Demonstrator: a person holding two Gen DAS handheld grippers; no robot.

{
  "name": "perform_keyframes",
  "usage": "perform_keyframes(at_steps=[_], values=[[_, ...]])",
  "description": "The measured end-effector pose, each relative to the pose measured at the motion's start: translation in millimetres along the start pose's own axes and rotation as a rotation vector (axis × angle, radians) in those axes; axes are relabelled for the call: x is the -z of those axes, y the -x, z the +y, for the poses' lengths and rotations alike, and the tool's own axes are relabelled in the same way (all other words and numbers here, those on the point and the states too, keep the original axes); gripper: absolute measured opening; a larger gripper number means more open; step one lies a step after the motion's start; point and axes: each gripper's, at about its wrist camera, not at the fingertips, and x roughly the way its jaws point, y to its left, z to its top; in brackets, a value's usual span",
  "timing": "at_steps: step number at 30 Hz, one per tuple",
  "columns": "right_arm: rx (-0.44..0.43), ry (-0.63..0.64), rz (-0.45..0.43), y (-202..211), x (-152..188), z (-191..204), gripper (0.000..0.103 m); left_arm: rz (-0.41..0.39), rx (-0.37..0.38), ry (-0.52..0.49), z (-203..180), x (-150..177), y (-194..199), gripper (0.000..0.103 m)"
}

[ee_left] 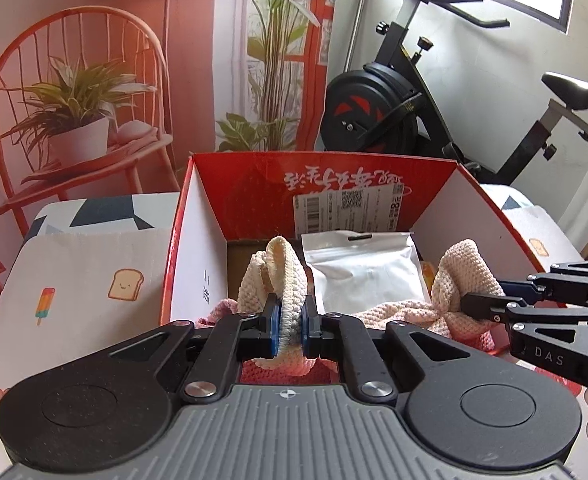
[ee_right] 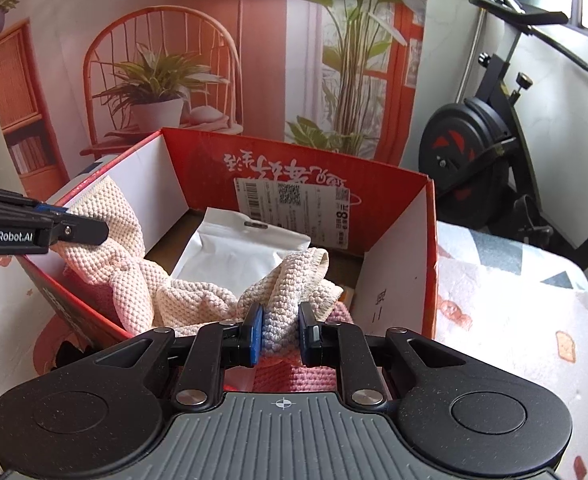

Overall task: Organize soft objects
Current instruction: 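Lower the beige towel into the box and open the right tool, then lower the right tool onto the black eye mask and grasp it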

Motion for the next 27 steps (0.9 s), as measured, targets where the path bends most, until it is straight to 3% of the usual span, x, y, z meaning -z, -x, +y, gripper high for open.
perform_keyframes(at_steps=[5, 8, 11, 12, 13, 15, 23, 27], values=[[-0.007, -0.020, 0.005, -1.0, 1.1, -0.9, 0.017, 0.026, -0.007, 0.008, 0.9, 1.0, -4.6, 0.012], [0.013, 0.008, -0.009, 2.3, 0.0, 1.1, 0.026, 0.008, -0.004, -0.002, 1.7, -0.9, -1.1, 0.020], [0.039, 0.009, -0.055, 12.1, -1.1, -0.2, 0.035, -0.028, -0.007, 0.009, 2.5, -3.8, 10.2, 0.050], [0.045, 0.002, -0.071, 16.5, -1.6, -1.4, 0.045, -0.050, -0.013, 0.014, 2.2, -3.9, 16.5, 0.062], [0.053, -0.008, -0.090, 22.2, -1.5, -2.8, 0.057, -0.070, -0.013, 0.016, 2.6, -3.8, 23.0, 0.066], [0.063, -0.019, -0.138, 34.8, -0.3, -5.4, 0.065, -0.090, -0.009, 0.014, 1.9, -3.3, 34.5, 0.066], [0.018, -0.033, -0.204, 75.4, 16.4, -3.8, 0.066, -0.099, -0.009, 0.029, -1.8, 21.4, 78.1, 0.073], [-0.005, -0.030, -0.218, 95.6, 35.8, 6.6, 0.074, -0.083, 0.011, 0.022, -6.5, 45.4, 96.7, 0.073]])
